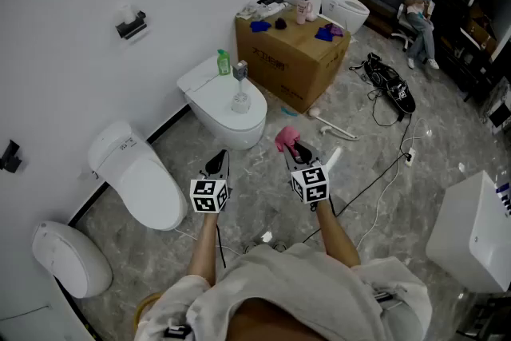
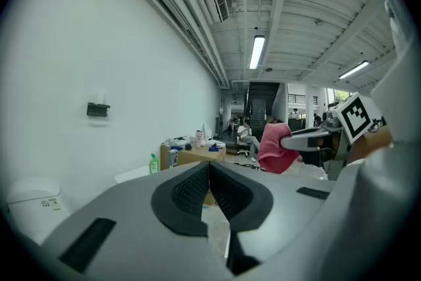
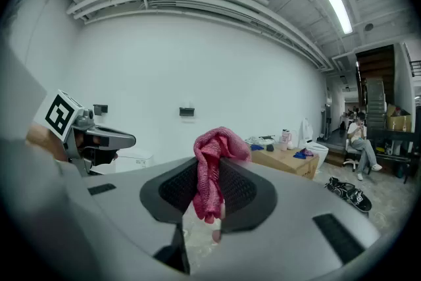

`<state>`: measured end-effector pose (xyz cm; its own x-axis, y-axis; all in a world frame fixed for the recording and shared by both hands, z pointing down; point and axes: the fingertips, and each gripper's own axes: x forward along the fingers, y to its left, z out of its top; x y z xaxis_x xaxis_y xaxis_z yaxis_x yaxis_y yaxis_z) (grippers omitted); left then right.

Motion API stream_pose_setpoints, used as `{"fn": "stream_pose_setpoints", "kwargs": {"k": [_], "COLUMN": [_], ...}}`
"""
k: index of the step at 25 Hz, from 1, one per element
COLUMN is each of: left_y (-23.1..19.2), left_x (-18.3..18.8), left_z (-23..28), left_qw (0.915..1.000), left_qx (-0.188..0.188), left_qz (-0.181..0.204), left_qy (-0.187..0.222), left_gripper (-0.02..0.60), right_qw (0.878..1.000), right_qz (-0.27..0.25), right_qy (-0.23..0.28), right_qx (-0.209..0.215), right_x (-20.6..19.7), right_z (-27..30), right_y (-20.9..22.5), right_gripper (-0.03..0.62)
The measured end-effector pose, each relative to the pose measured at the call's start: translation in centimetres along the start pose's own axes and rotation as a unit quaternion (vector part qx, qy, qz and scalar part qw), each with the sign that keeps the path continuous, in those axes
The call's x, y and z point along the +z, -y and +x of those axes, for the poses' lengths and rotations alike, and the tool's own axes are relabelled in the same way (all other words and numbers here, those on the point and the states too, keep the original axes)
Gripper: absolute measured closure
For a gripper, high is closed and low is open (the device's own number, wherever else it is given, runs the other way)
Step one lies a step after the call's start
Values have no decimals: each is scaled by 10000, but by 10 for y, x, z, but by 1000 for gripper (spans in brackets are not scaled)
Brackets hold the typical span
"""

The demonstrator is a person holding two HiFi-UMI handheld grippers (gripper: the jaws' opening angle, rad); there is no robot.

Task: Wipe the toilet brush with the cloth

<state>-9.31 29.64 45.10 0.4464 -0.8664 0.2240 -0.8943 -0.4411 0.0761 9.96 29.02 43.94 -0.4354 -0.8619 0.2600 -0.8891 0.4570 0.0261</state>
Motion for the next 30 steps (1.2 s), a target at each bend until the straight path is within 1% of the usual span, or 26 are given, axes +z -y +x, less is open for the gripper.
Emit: {"fn": "stream_pose_setpoints", "kwargs": {"k": [9,16,20,26,30], "left_y": [2,18,26,36,39], "left_x": [5,4,-2,-16,-20], "left_z": [-1,0,0,7,17], "left_qw": [9999,9997,9993,9987,9986], "left_qx": [135,248,336,477,489], "left_qz": [31,76,143,65,39], "left_qy": [27,-12,-84,-155,-187], "left_gripper": [561,561,561,561,561], "right_qw": [10000,9997,9993,9982,9979], "right_qz": [-27,68,24,-46,-47], "right_qy": [14,18,-54,-136,-150], "right_qx": [86,226,382,579,630], "right_x": [-2,-9,-18,-31,-35], "right_z": [0,-9,-13,-15,-10], "right_y": [4,13,16,23,29], "right_gripper": [493,493,493,493,493]}}
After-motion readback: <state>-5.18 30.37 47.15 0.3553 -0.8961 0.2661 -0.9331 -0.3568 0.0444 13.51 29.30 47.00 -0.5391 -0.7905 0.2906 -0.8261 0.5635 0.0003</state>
